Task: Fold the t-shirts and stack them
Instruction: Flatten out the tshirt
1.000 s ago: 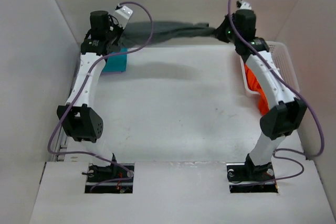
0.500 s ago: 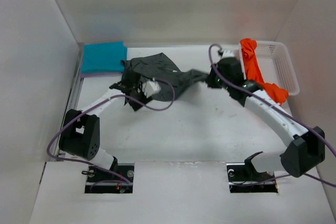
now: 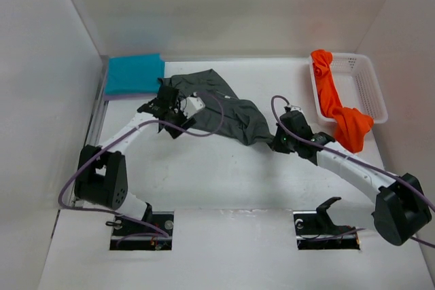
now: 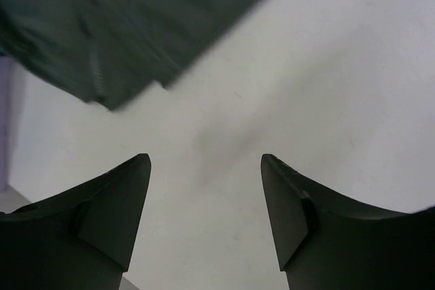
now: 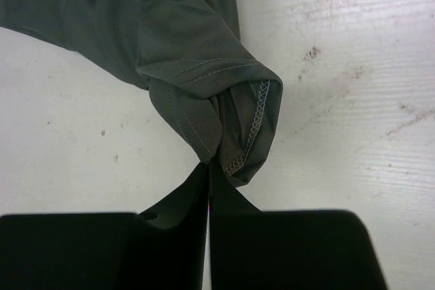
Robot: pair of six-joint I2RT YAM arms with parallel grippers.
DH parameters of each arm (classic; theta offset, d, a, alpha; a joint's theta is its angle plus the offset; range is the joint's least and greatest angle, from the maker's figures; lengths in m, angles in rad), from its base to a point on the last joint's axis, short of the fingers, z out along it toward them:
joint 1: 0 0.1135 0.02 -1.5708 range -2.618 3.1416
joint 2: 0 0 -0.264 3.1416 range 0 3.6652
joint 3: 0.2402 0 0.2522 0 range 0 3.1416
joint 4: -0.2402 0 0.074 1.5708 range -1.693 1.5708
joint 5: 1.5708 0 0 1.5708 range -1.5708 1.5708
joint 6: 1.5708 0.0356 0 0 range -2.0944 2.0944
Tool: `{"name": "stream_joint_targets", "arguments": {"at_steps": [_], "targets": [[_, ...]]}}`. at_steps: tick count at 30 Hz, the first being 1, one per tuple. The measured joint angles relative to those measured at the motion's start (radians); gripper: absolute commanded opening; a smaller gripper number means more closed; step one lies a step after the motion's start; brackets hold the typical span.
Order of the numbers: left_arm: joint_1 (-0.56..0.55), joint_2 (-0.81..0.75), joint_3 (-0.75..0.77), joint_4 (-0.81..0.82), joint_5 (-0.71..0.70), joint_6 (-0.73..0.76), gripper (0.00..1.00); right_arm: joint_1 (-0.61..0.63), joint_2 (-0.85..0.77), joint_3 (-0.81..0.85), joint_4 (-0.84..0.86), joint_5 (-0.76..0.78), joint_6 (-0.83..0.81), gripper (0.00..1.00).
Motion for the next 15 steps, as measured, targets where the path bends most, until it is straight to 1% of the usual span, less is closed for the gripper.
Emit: {"name": "stream_joint_targets", "arguments": {"at_steps": [3, 5, 8, 11, 15], "targets": [[0.032, 0.104, 0.128, 0.069, -0.013, -0.062, 0.65, 0.0, -0.013, -0.025, -0.018, 0.0, 0.041, 0.05], [0.05, 0.192, 0.228, 0.098, -0.017, -0.109, 0.64, 0.002, -0.016, -0.046, -0.034, 0.0, 0.069, 0.08], [0.064, 0.303, 0.339, 0.113, -0.021, -0.164, 0.63, 0.004, -0.05, -0.09, -0.056, 0.0, 0.109, 0.14], [0.058, 0.366, 0.366, 0.102, -0.021, -0.203, 0.63, 0.007, -0.119, -0.121, -0.073, 0.0, 0.141, 0.21], [0.054, 0.403, 0.363, 0.056, -0.034, -0.256, 0.62, 0.002, -0.191, -0.133, -0.083, 0.0, 0.161, 0.32]]}}
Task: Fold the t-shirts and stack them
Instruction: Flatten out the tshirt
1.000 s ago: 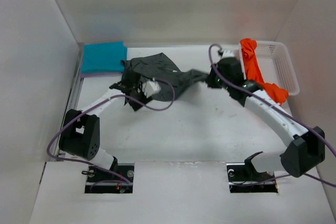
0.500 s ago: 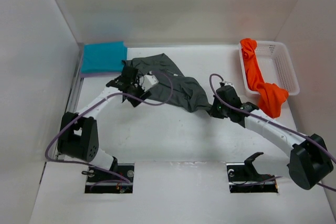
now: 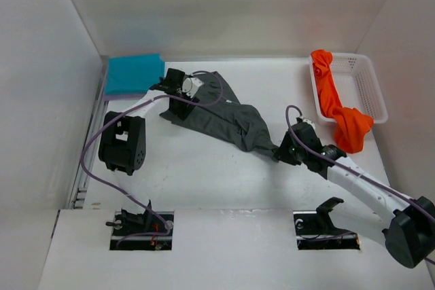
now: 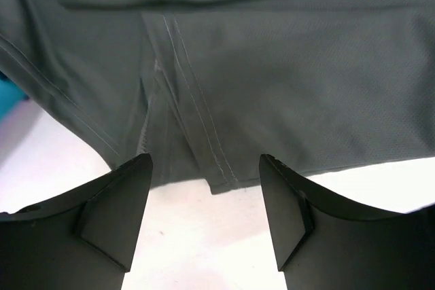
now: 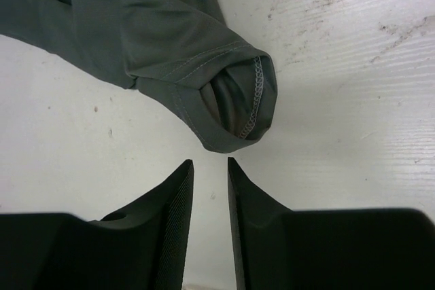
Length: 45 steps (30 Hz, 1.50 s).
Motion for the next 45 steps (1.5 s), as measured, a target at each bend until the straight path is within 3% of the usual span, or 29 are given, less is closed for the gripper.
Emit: {"name": "stream_joint_targets", "arguments": {"at_steps": [13, 17, 23, 32, 38, 42, 45], "targets": [[0.064, 0.008, -0.027, -0.056, 0.04, -0.153, 0.56, -0.075, 0.016, 0.0, -0.001, 0.019, 0.004, 0.4], [0.056, 0.057, -0.027, -0.057, 0.063, -0.169, 0.42, -0.111, 0.047, 0.0, 0.014, 0.028, -0.006, 0.43], [0.055, 0.071, -0.022, -0.058, 0.098, -0.185, 0.1, -0.121, 0.168, 0.01, 0.089, 0.029, -0.018, 0.44], [0.056, -0.04, -0.093, -0.116, 0.097, -0.177, 0.08, -0.147, 0.367, 0.101, 0.193, 0.007, -0.065, 0.49], [0.06, -0.208, -0.122, -0.19, 0.098, -0.152, 0.08, -0.147, 0.444, 0.118, 0.201, -0.021, -0.082, 0.35], [0.077, -0.302, -0.163, -0.242, 0.094, -0.126, 0.08, -0.132, 0.459, 0.125, 0.198, -0.07, -0.085, 0.07], [0.105, -0.349, -0.224, -0.277, 0.08, -0.105, 0.09, -0.089, 0.455, 0.124, 0.177, -0.103, -0.077, 0.01]]}}
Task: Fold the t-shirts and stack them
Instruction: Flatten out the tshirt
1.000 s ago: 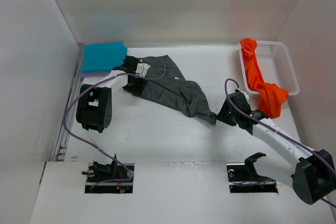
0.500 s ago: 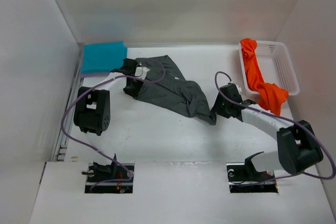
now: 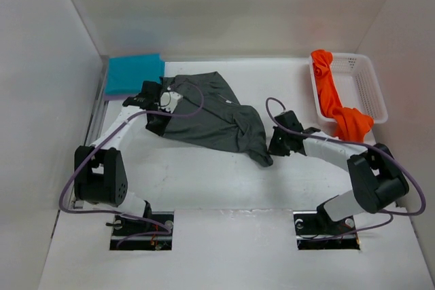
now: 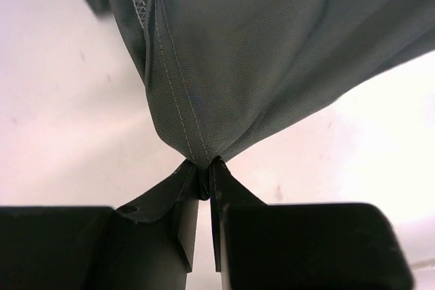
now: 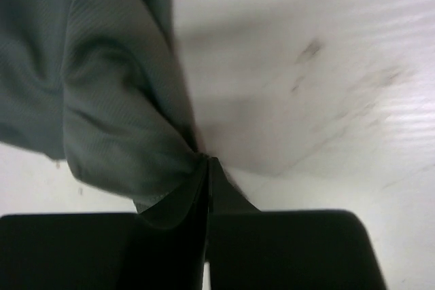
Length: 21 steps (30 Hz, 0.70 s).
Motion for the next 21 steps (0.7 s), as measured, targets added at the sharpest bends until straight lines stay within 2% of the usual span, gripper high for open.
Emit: {"name": "stream_joint_targets", "arguments": {"at_steps": [5, 8, 13, 16, 21], "targets": [[0.079, -0.034, -0.102, -0.034, -0.037, 0.029, 0.09, 0.121, -0.129, -0.019, -0.075, -0.019, 0.033, 0.03], [0.127, -0.039, -0.138, -0.039, -0.052, 0.037, 0.1, 0.22, -0.211, -0.015, -0.113, -0.03, 0.05, 0.13], [0.167, -0.054, -0.165, -0.038, -0.061, 0.042, 0.1, 0.335, -0.212, 0.011, -0.196, -0.097, 0.026, 0.29], [0.178, -0.058, -0.177, -0.034, -0.063, 0.049, 0.1, 0.305, -0.222, 0.017, -0.249, -0.116, 0.005, 0.38], [0.194, -0.058, -0.179, -0.029, -0.064, 0.056, 0.1, 0.165, -0.314, 0.017, -0.265, -0.11, 0.004, 0.41]]}}
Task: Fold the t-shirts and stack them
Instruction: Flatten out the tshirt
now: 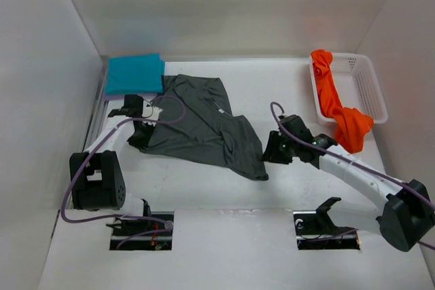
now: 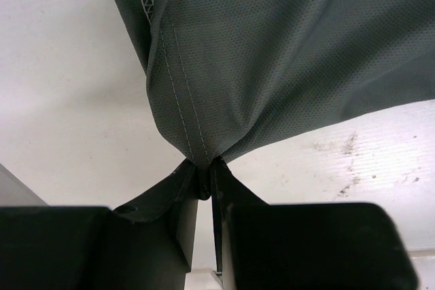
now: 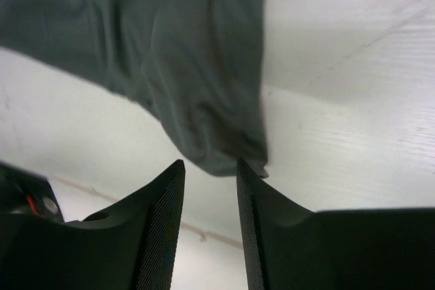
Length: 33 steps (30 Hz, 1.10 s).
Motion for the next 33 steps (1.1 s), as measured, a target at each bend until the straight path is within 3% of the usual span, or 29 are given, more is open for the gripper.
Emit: {"name": "stream_joint_targets", "arguments": {"at_steps": [7, 15, 17, 22, 26, 29, 31, 33], "targets": [[0.006, 0.0, -0.005, 0.012, -0.001, 0.003, 0.1, -0.069, 0.002, -0.056, 0.042, 0.037, 0.079, 0.45], [0.006, -0.001, -0.018, 0.014, -0.003, 0.007, 0.1, 0.016, 0.101, -0.155, 0.076, 0.02, 0.165, 0.47], [0.006, -0.001, -0.018, 0.014, -0.003, 0.008, 0.1, 0.04, 0.124, -0.156, 0.11, -0.007, 0.187, 0.41], [0.006, -0.004, -0.027, 0.017, -0.003, 0.007, 0.1, 0.082, 0.204, -0.148, 0.196, -0.082, 0.215, 0.02], [0.009, -0.005, -0.03, 0.019, 0.0, 0.007, 0.08, 0.071, 0.211, -0.15, 0.217, -0.1, 0.221, 0.0], [0.013, 0.008, 0.004, 0.008, 0.021, 0.006, 0.05, -0.03, 0.201, -0.129, 0.201, -0.101, 0.186, 0.0], [0.013, 0.063, 0.115, -0.026, 0.048, -0.006, 0.03, -0.14, 0.222, -0.03, 0.146, -0.09, 0.13, 0.0], [0.014, 0.164, 0.328, -0.055, 0.087, -0.029, 0.01, -0.242, 0.279, 0.172, 0.075, -0.065, 0.056, 0.0]]}}
